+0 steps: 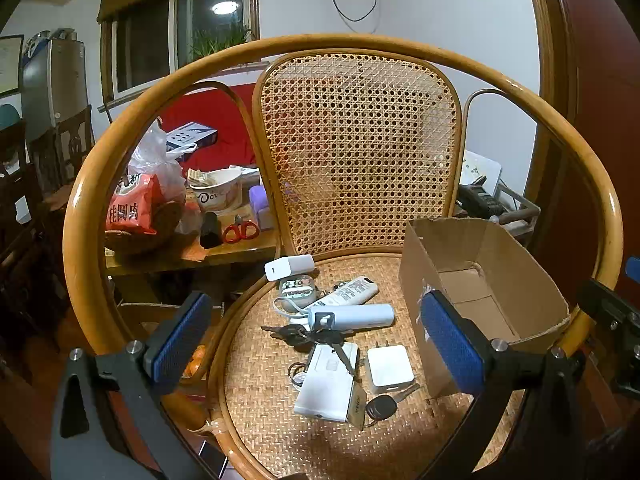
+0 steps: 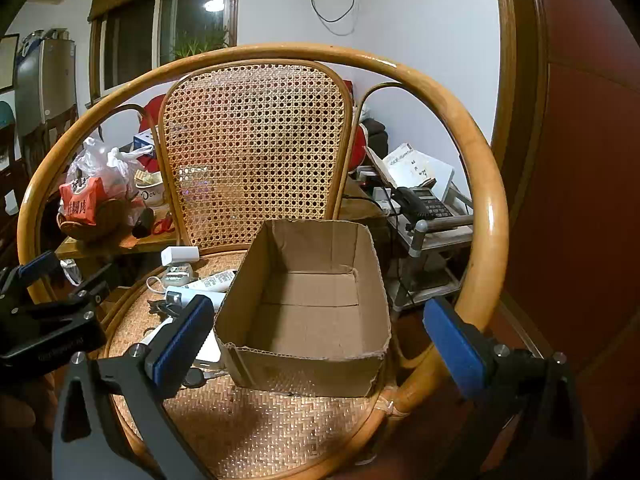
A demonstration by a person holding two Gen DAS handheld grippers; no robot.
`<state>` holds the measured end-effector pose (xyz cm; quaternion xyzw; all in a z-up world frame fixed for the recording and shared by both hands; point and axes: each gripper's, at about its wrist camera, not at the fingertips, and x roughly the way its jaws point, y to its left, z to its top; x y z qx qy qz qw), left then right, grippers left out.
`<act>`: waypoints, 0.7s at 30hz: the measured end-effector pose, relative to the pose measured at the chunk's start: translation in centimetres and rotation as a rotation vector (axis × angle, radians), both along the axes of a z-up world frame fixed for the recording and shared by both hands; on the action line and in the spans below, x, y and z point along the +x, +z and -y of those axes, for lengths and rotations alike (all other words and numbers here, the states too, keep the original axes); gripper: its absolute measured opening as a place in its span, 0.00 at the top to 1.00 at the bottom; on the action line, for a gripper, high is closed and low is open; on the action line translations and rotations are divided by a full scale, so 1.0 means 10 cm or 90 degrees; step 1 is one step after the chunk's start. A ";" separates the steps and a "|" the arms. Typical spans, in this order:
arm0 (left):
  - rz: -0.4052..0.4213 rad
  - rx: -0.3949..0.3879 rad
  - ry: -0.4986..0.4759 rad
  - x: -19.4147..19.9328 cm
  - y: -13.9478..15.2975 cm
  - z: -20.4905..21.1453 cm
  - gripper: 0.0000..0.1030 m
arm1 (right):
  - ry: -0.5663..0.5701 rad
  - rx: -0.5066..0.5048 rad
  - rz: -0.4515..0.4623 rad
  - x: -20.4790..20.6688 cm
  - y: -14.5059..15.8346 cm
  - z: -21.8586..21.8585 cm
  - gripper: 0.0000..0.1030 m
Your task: Organize rigid objects
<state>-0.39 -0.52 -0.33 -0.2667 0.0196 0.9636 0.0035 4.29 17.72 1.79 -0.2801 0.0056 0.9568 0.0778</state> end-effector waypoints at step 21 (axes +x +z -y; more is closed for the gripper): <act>0.005 -0.007 -0.002 -0.02 -0.04 -0.01 0.00 | 0.000 -0.003 0.001 0.01 -0.01 0.01 0.00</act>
